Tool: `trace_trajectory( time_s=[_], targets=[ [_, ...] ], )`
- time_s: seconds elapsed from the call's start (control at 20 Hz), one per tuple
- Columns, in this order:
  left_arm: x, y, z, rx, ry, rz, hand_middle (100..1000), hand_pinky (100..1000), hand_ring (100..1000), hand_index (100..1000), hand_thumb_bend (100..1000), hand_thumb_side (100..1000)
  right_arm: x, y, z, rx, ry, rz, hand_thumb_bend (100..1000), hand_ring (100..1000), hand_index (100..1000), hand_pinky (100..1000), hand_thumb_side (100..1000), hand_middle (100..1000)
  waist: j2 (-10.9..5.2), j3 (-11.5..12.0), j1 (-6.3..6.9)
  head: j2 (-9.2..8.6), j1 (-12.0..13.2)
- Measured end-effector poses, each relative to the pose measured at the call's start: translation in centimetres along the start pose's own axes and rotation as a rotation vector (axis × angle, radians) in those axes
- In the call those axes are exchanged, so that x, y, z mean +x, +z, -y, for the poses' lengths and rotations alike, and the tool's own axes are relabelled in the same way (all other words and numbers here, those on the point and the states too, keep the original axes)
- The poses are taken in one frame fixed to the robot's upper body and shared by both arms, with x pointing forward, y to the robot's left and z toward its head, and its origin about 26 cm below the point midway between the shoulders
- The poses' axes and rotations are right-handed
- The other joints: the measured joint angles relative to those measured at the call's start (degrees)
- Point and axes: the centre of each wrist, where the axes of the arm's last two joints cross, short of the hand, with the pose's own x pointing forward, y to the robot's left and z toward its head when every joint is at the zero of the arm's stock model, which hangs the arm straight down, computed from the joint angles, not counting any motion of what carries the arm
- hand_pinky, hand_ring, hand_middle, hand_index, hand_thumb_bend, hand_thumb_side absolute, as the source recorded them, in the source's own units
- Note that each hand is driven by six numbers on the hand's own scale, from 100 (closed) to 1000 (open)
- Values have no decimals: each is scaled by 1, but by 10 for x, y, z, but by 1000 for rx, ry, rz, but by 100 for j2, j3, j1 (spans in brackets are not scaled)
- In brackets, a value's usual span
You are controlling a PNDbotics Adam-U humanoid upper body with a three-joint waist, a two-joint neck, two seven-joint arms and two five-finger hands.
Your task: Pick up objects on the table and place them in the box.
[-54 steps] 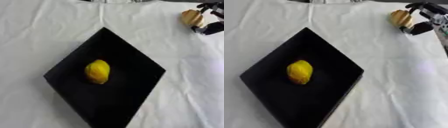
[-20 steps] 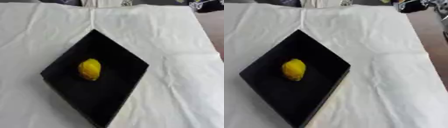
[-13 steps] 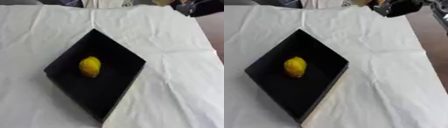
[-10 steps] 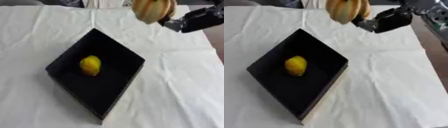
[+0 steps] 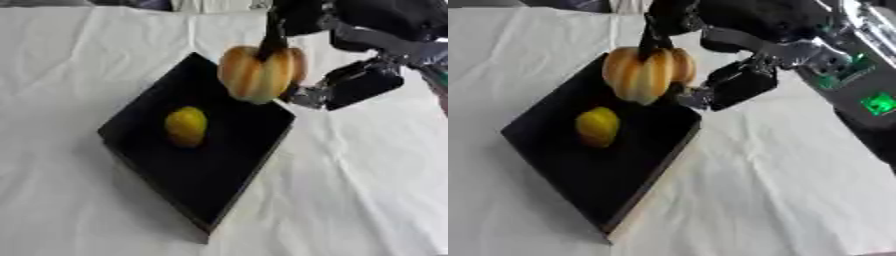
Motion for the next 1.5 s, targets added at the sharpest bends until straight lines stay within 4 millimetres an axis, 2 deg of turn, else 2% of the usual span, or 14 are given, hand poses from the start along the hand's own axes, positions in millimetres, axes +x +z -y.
trace_trajectory(
  time_s=[0.55, 0.6, 0.65, 0.7, 0.75, 0.8, 0.85, 0.9, 1.0, 1.25, 1.4, 1.5],
  targets=[
    [-1, 3, 1, -1, 2, -14, 754, 824, 768, 877, 391, 511, 17, -16, -33, 97, 10, -29, 163, 606, 596, 674, 190, 369, 60, 59, -1, 39, 106],
    [-1, 3, 1, -2, 3, -15, 754, 824, 768, 877, 393, 510, 18, -17, -35, 105, 14, -30, 239, 657, 659, 696, 223, 452, 62, 75, -1, 39, 110],
    [-1, 3, 1, -2, 4, -16, 754, 824, 768, 877, 393, 510, 19, -18, -36, 112, 22, -29, 260, 671, 669, 700, 233, 467, 66, 80, -2, 39, 111],
    [-1, 3, 1, -2, 5, -18, 754, 824, 768, 877, 393, 511, 19, -18, -36, 122, 31, -29, 448, 839, 832, 779, 353, 735, 73, 80, -4, 39, 111],
    [-1, 4, 2, -1, 7, -20, 754, 824, 768, 877, 394, 512, 20, -18, -37, 136, 43, -25, 441, 868, 855, 800, 335, 778, 79, 80, -5, 39, 111],
    [-1, 4, 2, -2, 7, -21, 754, 824, 768, 877, 394, 512, 20, -18, -38, 150, 55, -19, 425, 946, 913, 856, 217, 863, 83, 80, -7, 39, 112],
    [-1, 4, 2, -2, 7, -22, 754, 824, 768, 877, 394, 512, 21, -18, -39, 166, 67, -12, 466, 977, 927, 872, 311, 887, 84, 80, -9, 39, 113],
    [-1, 4, 2, -3, 7, -22, 754, 824, 769, 877, 394, 513, 21, -18, -40, 180, 80, 0, 559, 1000, 941, 889, 398, 917, 85, 79, -10, 39, 114],
    [-1, 4, 2, -3, 8, -22, 754, 824, 769, 877, 396, 511, 21, -18, -40, 201, 102, 25, 572, 1000, 942, 894, 438, 925, 85, 76, -10, 39, 116],
    [-1, 4, 2, -4, 9, -22, 754, 825, 770, 877, 397, 510, 19, -17, -38, 185, 124, 43, 554, 1000, 939, 892, 439, 933, 84, 57, -7, 39, 116],
    [0, 4, 3, -5, 11, -23, 755, 825, 770, 877, 398, 510, 17, -16, -35, 158, 133, 34, 568, 1000, 934, 882, 421, 924, 83, 41, -5, 33, 116],
    [0, 4, 3, -5, 12, -23, 754, 825, 770, 877, 398, 510, 16, -15, -33, 132, 137, 17, 579, 972, 917, 856, 373, 878, 82, 37, -3, 18, 116]
  ],
)
